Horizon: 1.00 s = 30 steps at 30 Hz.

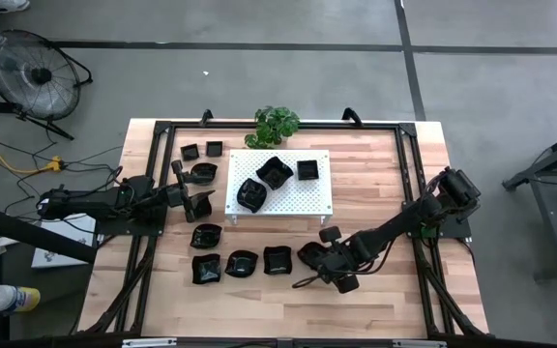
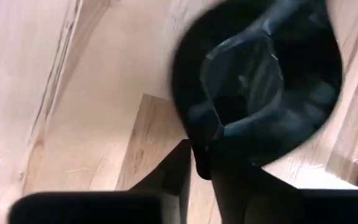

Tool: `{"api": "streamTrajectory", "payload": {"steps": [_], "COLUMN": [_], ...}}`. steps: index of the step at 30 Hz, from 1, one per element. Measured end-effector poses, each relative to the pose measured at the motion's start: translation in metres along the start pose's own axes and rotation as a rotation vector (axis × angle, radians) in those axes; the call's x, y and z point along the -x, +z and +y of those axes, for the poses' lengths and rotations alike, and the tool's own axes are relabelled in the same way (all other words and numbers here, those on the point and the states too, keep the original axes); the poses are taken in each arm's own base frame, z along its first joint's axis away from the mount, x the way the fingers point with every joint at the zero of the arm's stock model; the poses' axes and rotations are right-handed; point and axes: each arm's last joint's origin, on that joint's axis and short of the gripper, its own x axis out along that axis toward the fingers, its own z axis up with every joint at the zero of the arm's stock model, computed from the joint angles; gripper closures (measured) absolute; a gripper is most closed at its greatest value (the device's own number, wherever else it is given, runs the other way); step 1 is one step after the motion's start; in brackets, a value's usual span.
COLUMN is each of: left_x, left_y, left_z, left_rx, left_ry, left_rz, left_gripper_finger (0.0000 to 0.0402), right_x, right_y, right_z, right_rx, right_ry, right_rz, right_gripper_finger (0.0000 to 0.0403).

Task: Pick & Place Mini shaped plates
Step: Stack the leaf shaped plate on top of the leaf shaped plate on the shelf

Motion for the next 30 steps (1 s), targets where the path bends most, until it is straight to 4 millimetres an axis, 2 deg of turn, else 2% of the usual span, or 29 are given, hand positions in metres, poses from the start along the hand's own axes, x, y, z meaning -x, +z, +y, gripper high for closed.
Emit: {"api": "streamTrajectory", "payload": {"steps": [5, 19, 30], "left_x": [0.000, 0.000, 0.000], "left_y": [0.000, 0.000, 0.000], "left_z": [0.000, 0.000, 0.000], "left_rx": [0.000, 0.000, 0.000], "left_ry": [-0.001, -0.001, -0.003], "left_rz": [0.000, 0.000, -0.002], "left_gripper_finger": [0.0227, 0.0227, 0.0227], "right_x": [0.000, 0.000, 0.002], "right_y": [0.000, 0.003, 0.002], "right_z": [0.000, 0.003, 0.014], "right_rx": [0.000, -0.109, -0.110], "right_ry": [-0.001, 0.052, 0.046], "right_rz": [-0.002, -0.022, -0.033], "right_gripper_finger": [0.0398, 0.0401, 0.0402]}}
